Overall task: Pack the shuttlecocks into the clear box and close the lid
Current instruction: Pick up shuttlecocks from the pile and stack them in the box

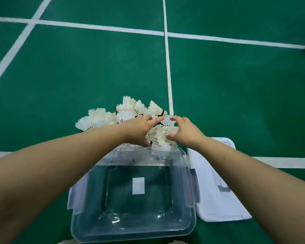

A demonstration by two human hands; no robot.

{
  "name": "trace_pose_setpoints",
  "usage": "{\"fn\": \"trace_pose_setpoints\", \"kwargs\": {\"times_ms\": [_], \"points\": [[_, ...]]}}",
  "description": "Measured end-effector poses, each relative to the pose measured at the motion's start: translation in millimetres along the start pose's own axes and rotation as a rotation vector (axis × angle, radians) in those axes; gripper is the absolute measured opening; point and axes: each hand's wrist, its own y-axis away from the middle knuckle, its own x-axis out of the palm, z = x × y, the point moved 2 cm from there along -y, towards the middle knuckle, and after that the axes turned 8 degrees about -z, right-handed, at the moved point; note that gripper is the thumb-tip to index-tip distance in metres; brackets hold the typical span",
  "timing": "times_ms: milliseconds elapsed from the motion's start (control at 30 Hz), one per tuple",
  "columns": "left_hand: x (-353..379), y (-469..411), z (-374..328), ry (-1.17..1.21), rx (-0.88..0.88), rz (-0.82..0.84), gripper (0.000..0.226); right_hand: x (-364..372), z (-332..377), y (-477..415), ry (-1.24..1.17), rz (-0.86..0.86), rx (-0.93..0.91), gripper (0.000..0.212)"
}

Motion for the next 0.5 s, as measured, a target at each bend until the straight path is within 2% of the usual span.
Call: {"fn": "trace_pose_setpoints", "kwargs": {"times_ms": [100, 233, 300, 367, 433, 500], "points": [[9.5, -4.0, 0.3, 0.094, -0.064, 0.095, 0.105, 10.1, -5.8, -4.9, -0.028, 0.067, 0.036, 0.072], [23.2, -10.6, 0.9, 0.178, -0.146, 0.091, 0.099, 20.9, -7.6, -10.0, -0.133, 0.054, 0.069, 0.058], [28.9, -13.3, 4.4, 0.256, -0.219, 0.054, 0.084, 22.3, -3.7, -12.4, -0.196, 0.011, 0.087, 0.044], [29.5, -14.0, 4.7, 0.326, -0.244, 0.018, 0.057, 23.5, 0.2, -15.8, -0.273, -0.037, 0.122, 0.034], [26.2, -14.0, 2.7, 0.366, -0.214, -0.037, 0.037, 22.5, 4.3, -18.2, -0.333, -0.095, 0.141, 0.020], [19.2, -13.2, 0.2, 0.377, -0.177, -0.083, 0.029, 17.8, 8.3, -18.6, -0.358, -0.140, 0.130, 0.009]]}}
